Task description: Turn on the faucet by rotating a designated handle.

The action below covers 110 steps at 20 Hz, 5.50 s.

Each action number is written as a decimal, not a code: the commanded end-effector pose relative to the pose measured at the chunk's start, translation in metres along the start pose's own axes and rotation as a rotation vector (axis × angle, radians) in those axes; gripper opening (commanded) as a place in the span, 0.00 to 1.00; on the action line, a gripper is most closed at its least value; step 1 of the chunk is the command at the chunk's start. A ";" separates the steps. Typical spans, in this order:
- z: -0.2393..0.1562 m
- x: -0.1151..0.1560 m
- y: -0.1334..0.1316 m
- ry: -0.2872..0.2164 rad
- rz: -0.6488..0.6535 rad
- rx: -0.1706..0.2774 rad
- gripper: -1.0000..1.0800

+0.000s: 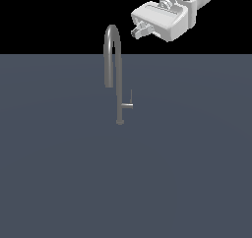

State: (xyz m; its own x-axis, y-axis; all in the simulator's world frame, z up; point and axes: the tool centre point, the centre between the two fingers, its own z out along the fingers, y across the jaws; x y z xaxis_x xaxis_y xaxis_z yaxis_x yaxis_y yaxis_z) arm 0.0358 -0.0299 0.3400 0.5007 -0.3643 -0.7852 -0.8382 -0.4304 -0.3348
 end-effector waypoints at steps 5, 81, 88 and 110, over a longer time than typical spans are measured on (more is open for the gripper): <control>0.015 0.057 -0.005 -0.133 0.142 0.139 0.00; 0.128 0.151 0.078 -0.453 0.460 0.491 0.00; 0.154 0.182 0.100 -0.458 0.486 0.485 0.00; 0.153 0.213 0.081 -0.461 0.451 0.488 0.00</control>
State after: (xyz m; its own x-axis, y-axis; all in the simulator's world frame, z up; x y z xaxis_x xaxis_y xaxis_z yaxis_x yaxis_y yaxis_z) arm 0.0393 -0.0164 0.0767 0.0538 0.0118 -0.9985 -0.9918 0.1171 -0.0521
